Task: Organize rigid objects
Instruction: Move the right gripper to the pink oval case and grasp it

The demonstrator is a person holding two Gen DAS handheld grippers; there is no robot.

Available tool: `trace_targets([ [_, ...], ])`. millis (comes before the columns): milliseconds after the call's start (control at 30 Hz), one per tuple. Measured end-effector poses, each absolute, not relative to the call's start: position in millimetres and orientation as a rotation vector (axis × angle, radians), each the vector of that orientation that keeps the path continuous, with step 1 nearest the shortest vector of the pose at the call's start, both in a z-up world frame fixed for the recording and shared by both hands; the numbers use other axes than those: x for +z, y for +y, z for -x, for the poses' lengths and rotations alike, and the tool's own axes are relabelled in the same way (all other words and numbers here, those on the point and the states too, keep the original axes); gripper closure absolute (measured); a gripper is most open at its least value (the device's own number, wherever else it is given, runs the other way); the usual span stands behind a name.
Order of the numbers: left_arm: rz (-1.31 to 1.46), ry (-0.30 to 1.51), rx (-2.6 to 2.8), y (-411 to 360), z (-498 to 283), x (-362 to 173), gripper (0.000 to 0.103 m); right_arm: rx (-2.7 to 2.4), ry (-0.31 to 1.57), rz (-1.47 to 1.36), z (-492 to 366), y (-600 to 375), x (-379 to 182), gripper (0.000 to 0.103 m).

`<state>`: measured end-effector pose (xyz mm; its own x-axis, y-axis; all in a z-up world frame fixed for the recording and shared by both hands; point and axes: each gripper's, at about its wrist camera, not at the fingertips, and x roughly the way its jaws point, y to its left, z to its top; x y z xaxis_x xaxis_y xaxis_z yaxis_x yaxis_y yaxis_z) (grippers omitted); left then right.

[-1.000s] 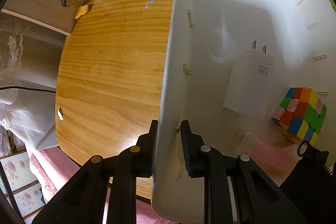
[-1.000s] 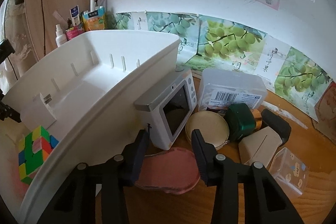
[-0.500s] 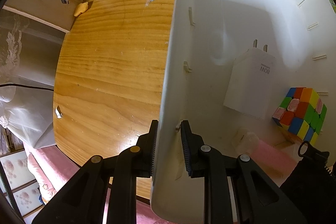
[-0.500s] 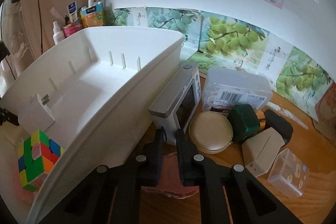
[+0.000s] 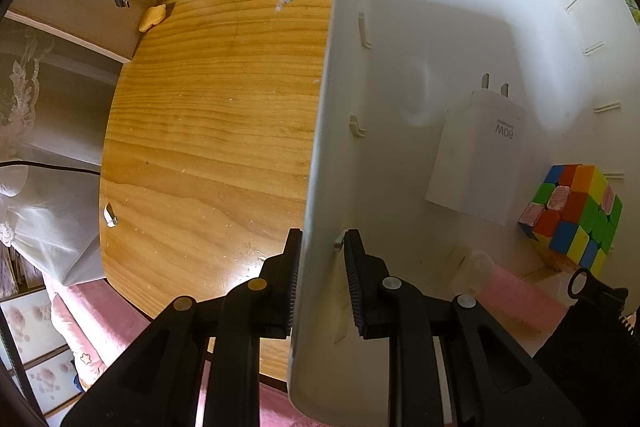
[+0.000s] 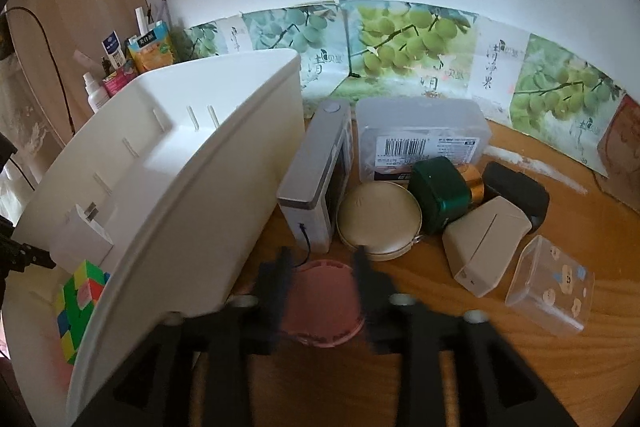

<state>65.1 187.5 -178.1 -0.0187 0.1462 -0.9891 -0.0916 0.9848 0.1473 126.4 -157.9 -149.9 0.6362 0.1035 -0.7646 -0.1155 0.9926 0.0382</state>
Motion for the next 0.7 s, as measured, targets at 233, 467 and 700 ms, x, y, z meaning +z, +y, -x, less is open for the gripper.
trace_targets([
  [233,-0.057,1.58,0.184,184,-67,-178,0.079,0.126,0.899,0.036,-116,-159,-157,0.029],
  [467,-0.083,1.586,0.176,177,-72,-179,0.079,0.17,0.911,0.04,-111,-154,-162,0.023],
  [700,-0.08,1.589,0.18,174,-73,-177,0.079,0.179,0.923,0.074,-115,-154,-165,0.022],
])
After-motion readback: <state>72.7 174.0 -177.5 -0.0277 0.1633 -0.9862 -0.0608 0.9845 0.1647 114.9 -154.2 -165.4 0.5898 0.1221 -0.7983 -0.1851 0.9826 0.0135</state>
